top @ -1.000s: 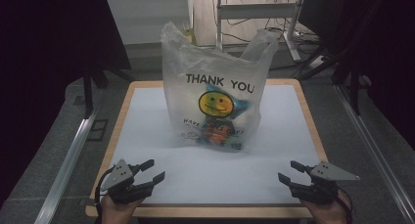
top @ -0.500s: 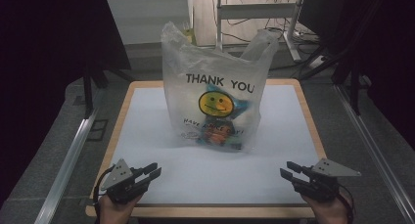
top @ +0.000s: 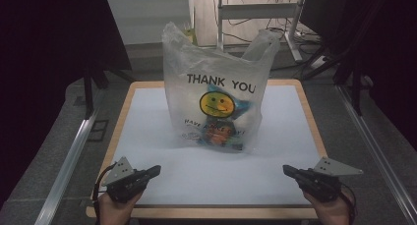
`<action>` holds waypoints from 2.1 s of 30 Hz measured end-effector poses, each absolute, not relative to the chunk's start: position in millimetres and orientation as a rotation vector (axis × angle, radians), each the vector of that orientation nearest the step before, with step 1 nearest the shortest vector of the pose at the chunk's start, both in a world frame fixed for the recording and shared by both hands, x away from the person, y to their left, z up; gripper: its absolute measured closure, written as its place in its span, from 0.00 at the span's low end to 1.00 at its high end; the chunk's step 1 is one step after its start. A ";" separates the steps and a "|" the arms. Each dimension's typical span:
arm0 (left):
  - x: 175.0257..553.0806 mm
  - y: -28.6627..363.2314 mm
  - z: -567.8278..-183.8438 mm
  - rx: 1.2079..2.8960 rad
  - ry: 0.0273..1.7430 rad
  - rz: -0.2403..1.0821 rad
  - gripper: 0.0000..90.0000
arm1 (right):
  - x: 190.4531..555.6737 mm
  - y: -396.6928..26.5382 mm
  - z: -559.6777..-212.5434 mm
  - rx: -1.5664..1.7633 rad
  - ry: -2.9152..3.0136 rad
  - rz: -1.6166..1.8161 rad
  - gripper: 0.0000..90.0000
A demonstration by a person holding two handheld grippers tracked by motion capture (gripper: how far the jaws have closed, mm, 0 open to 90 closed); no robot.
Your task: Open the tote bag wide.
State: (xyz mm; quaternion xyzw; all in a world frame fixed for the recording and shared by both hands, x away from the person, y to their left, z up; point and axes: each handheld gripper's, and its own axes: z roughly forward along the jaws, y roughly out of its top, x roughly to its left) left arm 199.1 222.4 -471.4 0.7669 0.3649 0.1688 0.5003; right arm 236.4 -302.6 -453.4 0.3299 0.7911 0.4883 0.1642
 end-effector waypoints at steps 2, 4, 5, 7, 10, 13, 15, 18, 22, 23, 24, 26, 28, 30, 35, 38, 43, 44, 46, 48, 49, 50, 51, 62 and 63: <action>199.6 220.8 -467.8 1.866 0.876 0.412 0.99 | 238.4 -301.6 -450.0 0.946 2.258 1.406 0.99; 200.3 219.7 -465.1 1.878 0.871 0.409 0.99 | 239.0 -299.3 -446.3 0.939 2.256 1.401 0.99; 200.3 219.7 -465.1 1.878 0.871 0.409 0.99 | 239.0 -299.3 -446.3 0.939 2.256 1.401 0.99; 200.8 218.6 -461.1 1.885 0.870 0.419 0.99 | 239.0 -296.3 -441.7 0.937 2.262 1.414 0.99; 202.9 218.9 -453.8 1.884 0.863 0.424 0.99 | 238.8 -290.7 -434.4 0.922 2.283 1.410 0.99; 208.0 219.6 -448.3 1.872 0.859 0.398 0.99 | 241.0 -288.8 -432.1 0.929 2.290 1.404 0.99; 211.4 218.8 -446.6 1.875 0.856 0.377 0.98 | 243.7 -286.4 -428.9 0.925 2.303 1.392 0.99; 213.4 216.8 -446.6 1.870 0.853 0.352 0.98 | 245.1 -283.5 -424.2 0.914 2.312 1.379 0.99; 218.5 213.9 -441.4 1.885 0.851 0.351 0.99 | 248.9 -280.2 -419.9 0.910 2.312 1.353 0.99; 218.5 213.9 -441.4 1.885 0.851 0.351 0.99 | 248.9 -280.2 -419.9 0.910 2.312 1.353 0.99; 221.8 212.8 -437.7 1.889 0.852 0.351 0.99 | 250.2 -278.3 -416.8 0.893 2.312 1.347 0.99; 224.7 211.7 -435.4 1.886 0.859 0.350 0.99 | 252.1 -276.6 -413.6 0.881 2.312 1.339 0.99; 226.0 211.4 -434.7 1.879 0.860 0.345 0.99 | 253.3 -276.1 -412.2 0.882 2.313 1.340 0.99; 229.2 210.7 -432.2 1.873 0.859 0.343 0.99 | 257.7 -274.3 -409.7 0.892 2.321 1.356 0.99; 238.9 207.4 -421.6 1.878 0.855 0.333 0.99 | 264.3 -270.5 -404.1 0.900 2.327 1.360 0.99; 243.9 205.8 -416.0 1.879 0.845 0.335 0.98 | 269.3 -267.5 -399.0 0.897 2.325 1.364 0.99; 251.5 203.4 -409.9 1.872 0.831 0.321 0.98 | 278.2 -262.9 -390.7 0.904 2.328 1.367 0.99; 254.7 201.7 -408.4 1.882 0.828 0.322 0.98 | 281.9 -261.7 -387.0 0.905 2.326 1.378 0.99; 258.0 200.4 -407.1 1.887 0.828 0.316 0.98 | 285.0 -260.5 -383.3 0.905 2.323 1.382 0.99; 259.7 200.2 -406.2 1.891 0.827 0.317 0.98 | 286.4 -259.9 -381.5 0.903 2.321 1.389 0.99; 261.3 200.2 -405.1 1.887 0.826 0.317 0.98 | 288.0 -259.4 -379.7 0.904 2.321 1.396 0.99; 264.7 200.2 -402.2 1.881 0.824 0.310 0.98 | 290.5 -257.8 -375.9 0.902 2.318 1.400 0.99; 264.7 200.2 -402.2 1.881 0.824 0.310 0.98 | 290.5 -257.8 -375.9 0.902 2.318 1.400 0.99; 281.7 194.0 -384.5 1.895 0.820 0.318 0.99 | 305.0 -247.3 -358.2 0.886 2.309 1.380 0.99; 282.7 193.5 -383.5 1.897 0.818 0.318 0.99 | 305.8 -246.2 -356.4 0.883 2.310 1.378 0.99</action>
